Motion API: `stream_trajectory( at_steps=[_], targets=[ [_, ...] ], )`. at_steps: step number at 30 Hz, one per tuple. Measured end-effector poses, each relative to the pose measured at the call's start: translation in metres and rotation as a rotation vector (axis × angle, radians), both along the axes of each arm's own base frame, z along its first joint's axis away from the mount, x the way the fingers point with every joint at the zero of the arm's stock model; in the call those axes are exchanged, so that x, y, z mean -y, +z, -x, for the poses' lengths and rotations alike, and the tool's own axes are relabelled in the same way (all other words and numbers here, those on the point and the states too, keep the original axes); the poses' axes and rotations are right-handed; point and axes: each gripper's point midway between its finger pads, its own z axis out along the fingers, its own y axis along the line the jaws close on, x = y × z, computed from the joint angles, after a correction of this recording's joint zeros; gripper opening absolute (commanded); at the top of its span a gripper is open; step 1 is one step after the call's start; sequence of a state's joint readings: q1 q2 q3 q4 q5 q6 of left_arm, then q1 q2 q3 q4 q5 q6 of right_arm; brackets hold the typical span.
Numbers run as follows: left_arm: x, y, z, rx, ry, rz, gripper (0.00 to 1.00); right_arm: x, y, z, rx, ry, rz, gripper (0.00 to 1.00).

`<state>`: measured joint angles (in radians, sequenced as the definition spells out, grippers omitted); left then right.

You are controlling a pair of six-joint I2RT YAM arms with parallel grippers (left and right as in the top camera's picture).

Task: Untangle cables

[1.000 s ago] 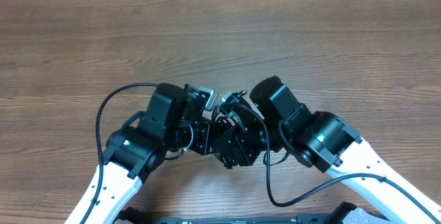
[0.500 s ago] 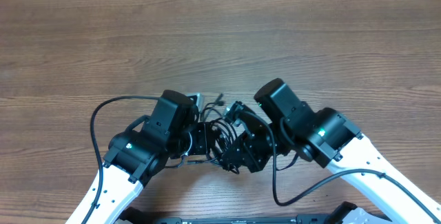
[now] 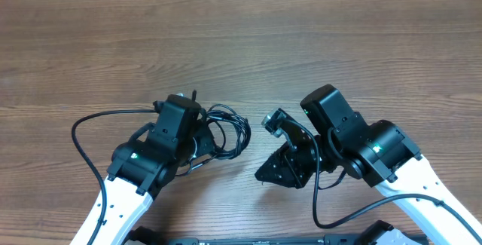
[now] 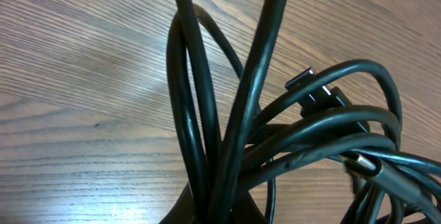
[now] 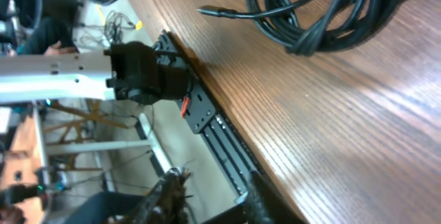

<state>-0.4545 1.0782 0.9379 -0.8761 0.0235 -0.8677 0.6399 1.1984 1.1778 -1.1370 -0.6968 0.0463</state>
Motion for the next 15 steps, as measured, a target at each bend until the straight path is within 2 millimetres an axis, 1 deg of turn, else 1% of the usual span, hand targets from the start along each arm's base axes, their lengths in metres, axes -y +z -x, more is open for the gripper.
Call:
stream_trajectory(
  at_steps=[1,2,7,10,11,12,15],
  targets=[
    [0.000,0.000,0.000,0.001,0.004,-0.001,0.04,0.001,-0.001,-0.001,0.001,-0.007,0.004,0.42],
    [0.000,0.000,0.000,0.000,0.003,-0.001,0.05,0.001,-0.001,-0.002,0.001,-0.012,0.007,0.45],
    [0.001,0.001,-0.001,0.003,0.001,0.009,0.04,0.003,-0.004,-0.013,0.051,-0.039,0.030,0.47],
    [0.005,0.002,-0.001,0.008,-0.014,0.022,0.04,0.003,-0.004,-0.026,0.112,-0.067,0.046,0.47],
    [0.006,0.002,-0.001,0.006,-0.021,0.026,0.05,0.003,-0.004,-0.033,0.145,-0.083,0.054,0.47],
    [0.007,0.002,0.000,0.003,-0.026,0.031,0.04,0.003,-0.004,-0.035,0.155,-0.088,0.056,0.48],
    [0.013,0.004,0.001,0.007,-0.065,0.047,0.04,0.003,-0.002,-0.051,0.231,-0.125,0.066,0.52]
  ],
)
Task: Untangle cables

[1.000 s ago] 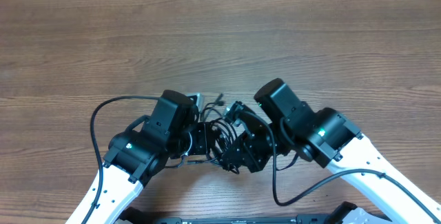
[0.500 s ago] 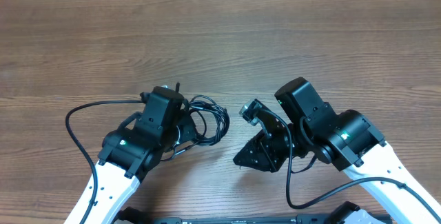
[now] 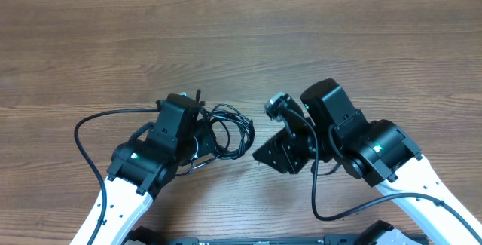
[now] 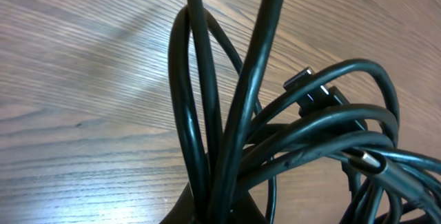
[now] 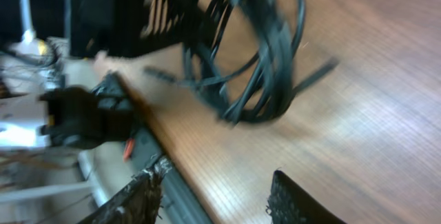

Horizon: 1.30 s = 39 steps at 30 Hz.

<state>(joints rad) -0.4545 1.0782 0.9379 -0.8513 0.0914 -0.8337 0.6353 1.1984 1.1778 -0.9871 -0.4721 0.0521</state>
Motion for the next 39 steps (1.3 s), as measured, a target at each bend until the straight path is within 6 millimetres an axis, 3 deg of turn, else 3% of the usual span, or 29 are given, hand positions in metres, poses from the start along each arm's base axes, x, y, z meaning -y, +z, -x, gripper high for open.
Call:
stream_trajectory(
  at_steps=[3,6,11,15,20,27,31,39],
  targets=[
    [0.009,0.003,0.001,0.013,-0.061,0.025,0.04,0.001,0.001,-0.010,0.045,-0.025,0.013,0.52],
    [0.016,0.005,0.003,0.017,-0.109,0.047,0.04,0.002,-0.004,-0.016,0.053,-0.039,0.035,0.43],
    [0.023,0.009,0.004,0.026,-0.148,0.078,0.04,0.000,-0.027,-0.023,0.001,-0.047,0.092,0.41],
    [0.027,0.012,0.002,0.043,-0.169,0.091,0.04,-0.004,-0.047,-0.027,-0.050,-0.034,0.132,0.07],
    [0.028,0.014,0.000,0.056,-0.174,0.096,0.05,-0.006,-0.057,-0.026,-0.110,-0.033,0.133,0.04],
    [0.022,0.013,-0.006,0.047,-0.092,0.099,0.04,-0.018,-0.044,0.019,-0.248,0.174,0.002,0.04],
    [0.024,0.012,-0.004,0.005,-0.015,0.141,0.04,-0.015,-0.037,0.044,-0.322,0.273,-0.040,0.04],
    [0.031,-0.004,-0.002,-0.097,0.039,0.165,0.04,-0.018,-0.020,0.062,-0.288,0.433,-0.154,0.04]
  ],
)
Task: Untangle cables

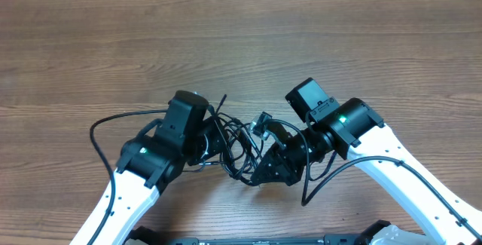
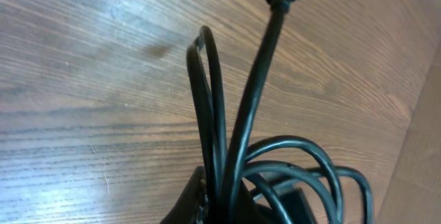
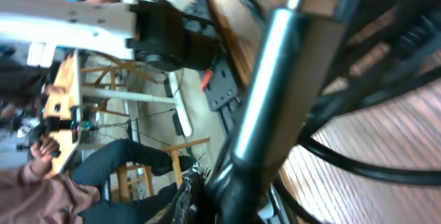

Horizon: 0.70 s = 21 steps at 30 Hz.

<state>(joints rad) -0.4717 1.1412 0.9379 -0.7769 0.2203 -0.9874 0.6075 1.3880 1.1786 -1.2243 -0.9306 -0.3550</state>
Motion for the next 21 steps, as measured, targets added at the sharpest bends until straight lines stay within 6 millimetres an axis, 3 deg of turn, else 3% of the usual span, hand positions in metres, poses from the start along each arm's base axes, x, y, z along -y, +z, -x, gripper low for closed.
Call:
stream_trajectory(
  at_steps=[7,12,17,21],
  targets=[
    [0.007,-0.019,-0.003,-0.074,-0.002,0.001,0.04,-0.005,0.011,-0.001,0.082,0.053,-0.096,0.09],
    [-0.020,-0.022,-0.025,-0.013,0.078,-0.078,0.04,-0.004,0.021,0.012,0.045,0.044,-0.094,0.17],
    [-0.045,-0.008,-0.035,0.053,0.146,-0.101,0.04,0.003,0.008,0.000,0.043,-0.065,0.038,0.26],
    [-0.052,0.012,-0.034,0.126,0.145,-0.086,0.04,-0.004,0.008,-0.019,0.096,-0.130,0.042,0.27]
  ],
)
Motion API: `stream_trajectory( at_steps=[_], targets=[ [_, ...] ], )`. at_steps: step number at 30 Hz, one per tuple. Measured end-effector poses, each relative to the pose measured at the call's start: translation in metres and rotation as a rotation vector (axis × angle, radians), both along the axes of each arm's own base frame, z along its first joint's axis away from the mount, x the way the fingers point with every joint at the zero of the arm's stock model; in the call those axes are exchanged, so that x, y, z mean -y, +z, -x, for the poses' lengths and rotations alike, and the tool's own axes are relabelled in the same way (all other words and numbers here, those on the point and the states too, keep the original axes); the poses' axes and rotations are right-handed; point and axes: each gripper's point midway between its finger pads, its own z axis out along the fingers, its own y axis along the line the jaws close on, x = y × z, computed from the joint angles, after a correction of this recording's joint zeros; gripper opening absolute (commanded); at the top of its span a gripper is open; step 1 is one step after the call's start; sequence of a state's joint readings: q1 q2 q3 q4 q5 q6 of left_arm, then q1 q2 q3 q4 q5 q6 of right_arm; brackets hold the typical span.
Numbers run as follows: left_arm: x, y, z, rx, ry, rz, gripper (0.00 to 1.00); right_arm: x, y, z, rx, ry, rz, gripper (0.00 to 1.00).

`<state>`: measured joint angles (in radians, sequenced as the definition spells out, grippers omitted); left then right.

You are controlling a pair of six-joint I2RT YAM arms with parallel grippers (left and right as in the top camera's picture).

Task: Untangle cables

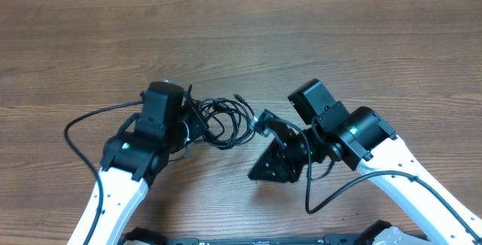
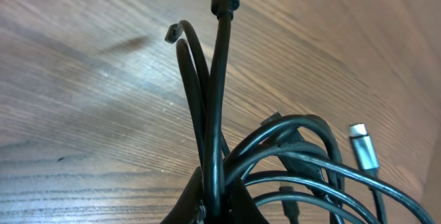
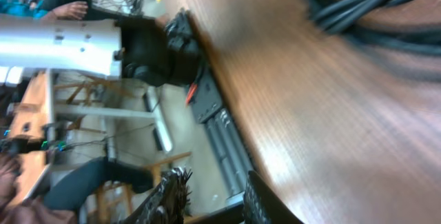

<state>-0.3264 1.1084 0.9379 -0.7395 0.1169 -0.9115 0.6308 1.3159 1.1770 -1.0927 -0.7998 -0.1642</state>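
A tangled bundle of black cables [image 1: 228, 120] lies on the wooden table just left of centre. My left gripper [image 1: 191, 124] is shut on several strands at the bundle's left side; in the left wrist view the fingers [image 2: 215, 207] pinch upright strands, with loops [image 2: 303, 155] and a silver plug [image 2: 362, 145] to the right. My right gripper [image 1: 267, 166] stands open to the right of the bundle, apart from it. Its fingers [image 3: 172, 195] hold nothing, and the cables [image 3: 375, 7] show blurred at the top of that view.
Bare wooden table [image 1: 301, 34] stretches behind both arms. The left arm's own black lead [image 1: 75, 124] loops out to the left; the right arm's lead [image 1: 316, 192] hangs near the front edge. Past that edge a black mounting rail [image 3: 207, 107] shows.
My right gripper was in among the cables with a plug close between its fingers; now it stands back to the right, open and empty. My left gripper has shifted left with the bundle.
First my left gripper held the bundle while the right stood open well to the right. Then the right was nearer the cables. After that it was inside the bundle, which sat further right. Now the right is out, and the bundle is back left.
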Motion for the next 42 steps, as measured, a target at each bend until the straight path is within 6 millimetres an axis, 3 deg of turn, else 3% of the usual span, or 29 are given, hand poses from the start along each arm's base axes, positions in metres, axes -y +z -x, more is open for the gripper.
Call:
stream_trajectory(
  at_steps=[11,20,31,38,41,42],
  targets=[
    [0.022,0.011,0.012,0.056,-0.226,0.024,0.04,-0.019,0.014,-0.050,0.169,-0.141,-0.058,0.26],
    [0.034,0.018,0.013,0.085,-0.299,0.067,0.04,-0.007,-0.003,-0.075,0.185,-0.292,0.066,0.25],
    [0.050,0.034,0.010,0.145,-0.358,0.143,0.04,-0.001,-0.014,-0.082,0.175,-0.348,0.124,0.22],
    [0.058,0.042,0.009,0.173,-0.393,0.186,0.04,0.003,-0.032,-0.090,0.120,-0.418,0.196,0.21],
    [0.061,0.044,0.011,0.173,-0.409,0.204,0.04,0.006,-0.041,-0.096,0.101,-0.468,0.234,0.05],
    [0.062,0.044,0.012,0.172,-0.412,0.208,0.04,0.005,-0.042,-0.097,0.096,-0.481,0.239,0.04]
  ],
)
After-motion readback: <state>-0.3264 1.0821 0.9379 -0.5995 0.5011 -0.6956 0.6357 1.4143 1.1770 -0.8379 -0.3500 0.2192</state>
